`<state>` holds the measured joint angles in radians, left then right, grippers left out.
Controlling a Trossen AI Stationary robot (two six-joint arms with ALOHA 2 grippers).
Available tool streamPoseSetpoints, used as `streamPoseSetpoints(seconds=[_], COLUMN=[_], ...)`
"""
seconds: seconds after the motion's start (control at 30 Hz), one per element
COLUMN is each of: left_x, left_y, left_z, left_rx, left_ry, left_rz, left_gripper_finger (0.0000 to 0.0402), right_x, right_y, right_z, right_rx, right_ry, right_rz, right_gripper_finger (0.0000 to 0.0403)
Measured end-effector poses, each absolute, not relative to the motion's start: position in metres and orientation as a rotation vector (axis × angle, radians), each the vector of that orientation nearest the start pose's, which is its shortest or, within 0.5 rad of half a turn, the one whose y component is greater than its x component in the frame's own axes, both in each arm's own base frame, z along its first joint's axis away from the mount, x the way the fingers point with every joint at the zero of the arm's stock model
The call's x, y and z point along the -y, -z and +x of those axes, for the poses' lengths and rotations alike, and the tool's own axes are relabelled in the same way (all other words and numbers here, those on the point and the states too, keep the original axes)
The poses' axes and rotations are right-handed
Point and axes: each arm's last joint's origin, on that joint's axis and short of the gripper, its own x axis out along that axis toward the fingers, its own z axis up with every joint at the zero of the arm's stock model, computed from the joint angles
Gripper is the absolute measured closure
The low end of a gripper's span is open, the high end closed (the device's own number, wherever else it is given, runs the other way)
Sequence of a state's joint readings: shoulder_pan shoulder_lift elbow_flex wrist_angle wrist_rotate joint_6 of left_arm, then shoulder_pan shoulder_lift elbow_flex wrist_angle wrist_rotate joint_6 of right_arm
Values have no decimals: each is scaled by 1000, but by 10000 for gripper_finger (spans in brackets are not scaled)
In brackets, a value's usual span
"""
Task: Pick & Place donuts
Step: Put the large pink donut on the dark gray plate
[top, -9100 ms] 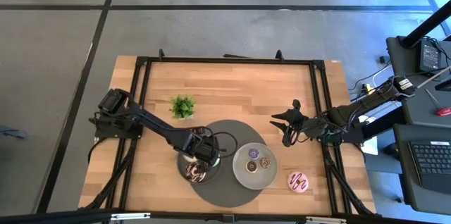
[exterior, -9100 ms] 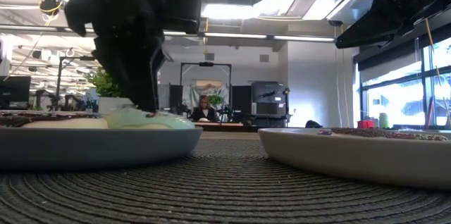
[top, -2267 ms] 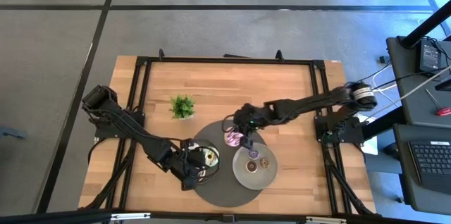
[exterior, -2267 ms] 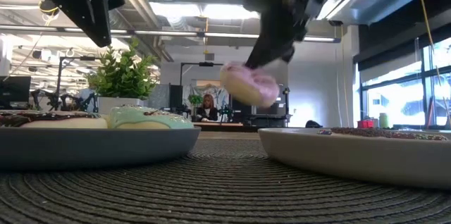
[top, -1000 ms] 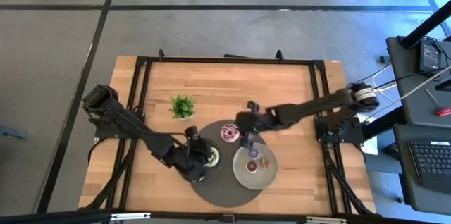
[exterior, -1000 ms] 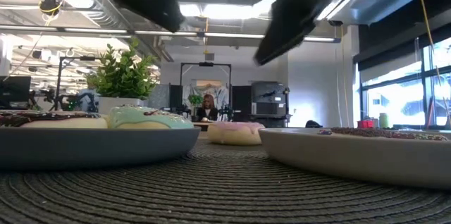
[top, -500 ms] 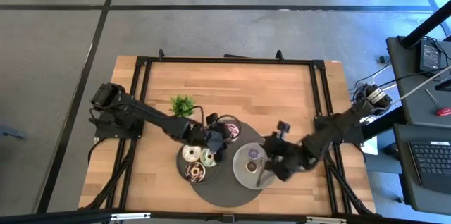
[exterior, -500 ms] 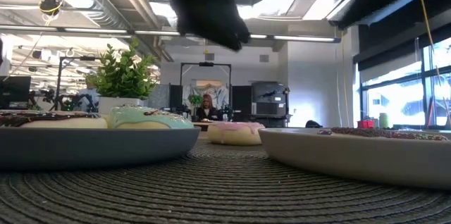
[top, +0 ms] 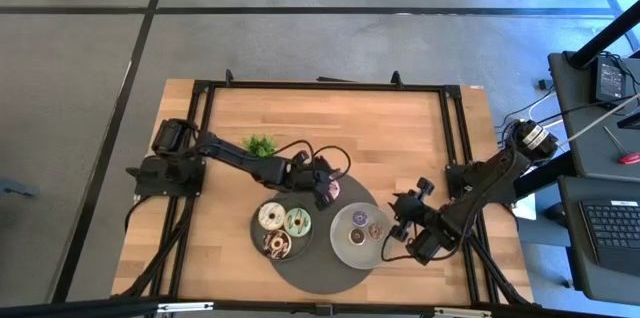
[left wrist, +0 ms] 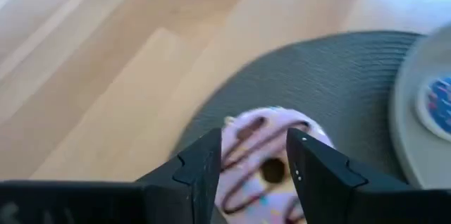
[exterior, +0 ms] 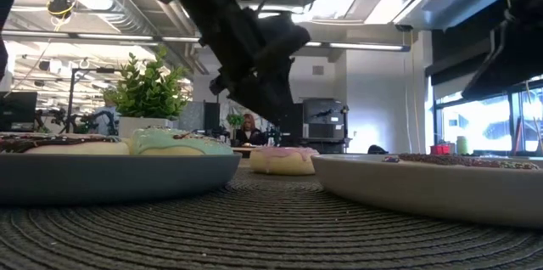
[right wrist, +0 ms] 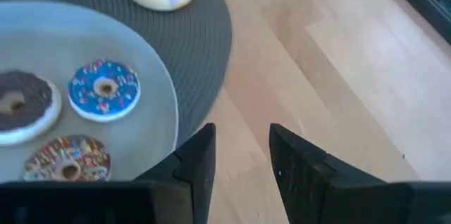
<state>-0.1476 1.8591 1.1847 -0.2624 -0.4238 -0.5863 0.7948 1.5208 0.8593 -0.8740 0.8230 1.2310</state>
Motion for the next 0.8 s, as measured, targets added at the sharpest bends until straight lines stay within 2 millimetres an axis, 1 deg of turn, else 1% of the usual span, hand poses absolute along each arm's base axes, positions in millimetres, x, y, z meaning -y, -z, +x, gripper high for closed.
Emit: streamPoseSetpoints(seconds=[0.13, 0.23, 0.5, 0.57, 0.7, 0.8], left_x=[35, 34, 35, 34, 33, 33], left_y=[-172, -171, -142, -137, -135, -136], left_z=[375, 376, 381, 383, 384, 383], left_rx=[-816, -814, -889, -891, -905, -907], left_ry=[-550, -554, -554, -559, -543, -531], left_rz=[-298, -304, -320, -322, -321, -311], left_gripper_finger=[249, 249, 249, 249, 255, 270], right_x=[-154, -154, -155, -155, -155, -155], right_y=[-171, -171, -171, -171, -171, -171], right_z=[181, 181, 182, 182, 182, 182], right_rx=[-812, -807, -802, -802, -803, -803], right_ry=[599, 598, 593, 592, 592, 592], right_rz=[-2, 8, 17, 17, 16, 15], right_gripper_finger=[267, 267, 267, 267, 267, 267])
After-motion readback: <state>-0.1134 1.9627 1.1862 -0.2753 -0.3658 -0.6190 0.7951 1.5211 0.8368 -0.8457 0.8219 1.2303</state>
